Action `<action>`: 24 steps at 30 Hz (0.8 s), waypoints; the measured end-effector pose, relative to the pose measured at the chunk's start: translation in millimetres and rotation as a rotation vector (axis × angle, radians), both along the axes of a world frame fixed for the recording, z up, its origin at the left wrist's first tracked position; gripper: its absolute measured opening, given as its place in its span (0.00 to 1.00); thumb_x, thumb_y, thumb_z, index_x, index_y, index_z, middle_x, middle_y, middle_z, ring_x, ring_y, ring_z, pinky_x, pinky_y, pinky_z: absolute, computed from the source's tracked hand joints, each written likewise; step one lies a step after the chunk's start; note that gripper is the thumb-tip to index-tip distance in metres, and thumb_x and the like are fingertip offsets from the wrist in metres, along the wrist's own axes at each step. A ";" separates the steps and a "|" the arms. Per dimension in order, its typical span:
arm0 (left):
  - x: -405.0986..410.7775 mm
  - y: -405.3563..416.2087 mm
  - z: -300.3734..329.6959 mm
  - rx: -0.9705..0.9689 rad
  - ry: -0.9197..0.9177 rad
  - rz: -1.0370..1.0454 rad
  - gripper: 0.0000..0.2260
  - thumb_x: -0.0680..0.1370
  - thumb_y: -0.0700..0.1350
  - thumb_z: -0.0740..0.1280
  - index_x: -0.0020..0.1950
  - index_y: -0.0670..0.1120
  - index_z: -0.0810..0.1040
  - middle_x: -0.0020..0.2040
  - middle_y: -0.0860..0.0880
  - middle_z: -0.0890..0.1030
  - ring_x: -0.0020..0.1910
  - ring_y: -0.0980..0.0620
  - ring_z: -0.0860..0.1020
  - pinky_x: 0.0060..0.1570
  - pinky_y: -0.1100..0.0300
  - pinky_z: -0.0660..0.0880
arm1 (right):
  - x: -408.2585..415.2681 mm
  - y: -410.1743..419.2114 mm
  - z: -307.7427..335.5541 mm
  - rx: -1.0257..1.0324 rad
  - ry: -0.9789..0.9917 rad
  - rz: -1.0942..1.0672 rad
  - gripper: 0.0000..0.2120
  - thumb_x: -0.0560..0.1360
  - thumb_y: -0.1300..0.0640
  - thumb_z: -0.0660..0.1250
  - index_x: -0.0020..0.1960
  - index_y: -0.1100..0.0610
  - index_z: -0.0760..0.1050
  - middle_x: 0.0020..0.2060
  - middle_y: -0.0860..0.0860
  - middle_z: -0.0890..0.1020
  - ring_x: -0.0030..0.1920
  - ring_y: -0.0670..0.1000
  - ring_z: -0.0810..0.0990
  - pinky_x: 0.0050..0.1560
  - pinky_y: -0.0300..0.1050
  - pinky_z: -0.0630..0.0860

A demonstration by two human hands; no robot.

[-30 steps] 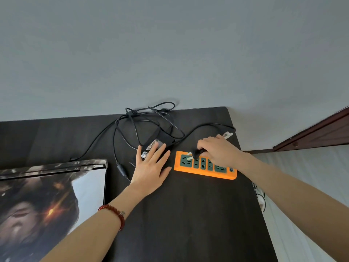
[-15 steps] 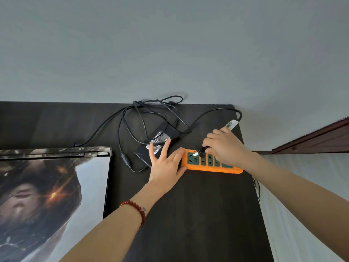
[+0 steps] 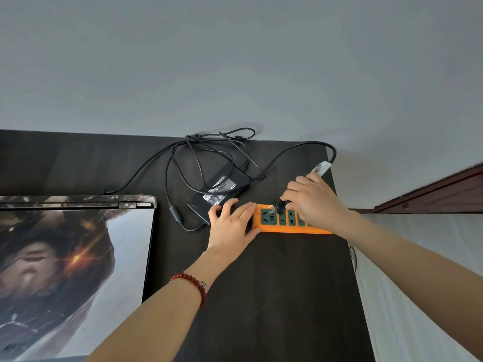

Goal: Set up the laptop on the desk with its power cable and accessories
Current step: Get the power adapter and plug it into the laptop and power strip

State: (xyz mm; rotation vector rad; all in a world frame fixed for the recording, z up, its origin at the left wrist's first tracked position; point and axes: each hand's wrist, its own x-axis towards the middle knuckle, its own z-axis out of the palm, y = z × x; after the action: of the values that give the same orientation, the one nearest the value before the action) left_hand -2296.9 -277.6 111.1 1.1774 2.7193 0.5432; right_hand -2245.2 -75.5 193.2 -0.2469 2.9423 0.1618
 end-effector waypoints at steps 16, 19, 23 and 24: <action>-6.6 -0.8 -1.4 0.052 -0.043 -0.005 0.25 0.72 0.58 0.67 0.67 0.52 0.71 0.64 0.56 0.75 0.68 0.47 0.65 0.63 0.48 0.53 | -6.3 -30.2 4.8 0.189 -0.017 0.087 0.06 0.74 0.56 0.65 0.50 0.57 0.77 0.45 0.53 0.81 0.49 0.54 0.76 0.54 0.51 0.70; -7.6 -0.9 -1.1 0.065 -0.032 -0.002 0.25 0.71 0.57 0.69 0.66 0.51 0.73 0.63 0.56 0.76 0.67 0.46 0.66 0.63 0.47 0.54 | -3.2 -39.4 8.6 0.260 0.010 0.111 0.04 0.68 0.55 0.72 0.40 0.55 0.80 0.36 0.51 0.82 0.42 0.53 0.79 0.52 0.50 0.75; -6.6 -0.8 -0.8 0.091 -0.004 0.002 0.24 0.68 0.55 0.73 0.62 0.49 0.77 0.60 0.54 0.80 0.64 0.43 0.71 0.61 0.42 0.61 | -0.1 -44.6 5.9 0.265 0.035 0.109 0.05 0.65 0.55 0.73 0.39 0.55 0.80 0.36 0.50 0.83 0.42 0.52 0.80 0.53 0.50 0.75; -6.6 -1.0 -1.0 0.099 0.007 0.004 0.24 0.67 0.55 0.74 0.61 0.49 0.77 0.58 0.54 0.80 0.63 0.42 0.72 0.59 0.41 0.62 | -0.1 -44.6 5.8 0.254 0.040 0.104 0.04 0.65 0.55 0.73 0.38 0.55 0.80 0.35 0.50 0.83 0.42 0.52 0.80 0.53 0.50 0.75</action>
State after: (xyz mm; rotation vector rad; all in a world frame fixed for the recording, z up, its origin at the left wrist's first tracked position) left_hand -2303.5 -278.6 110.1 1.1989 2.7294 0.6830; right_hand -2245.4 -120.0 198.9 -0.3626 2.9083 0.5560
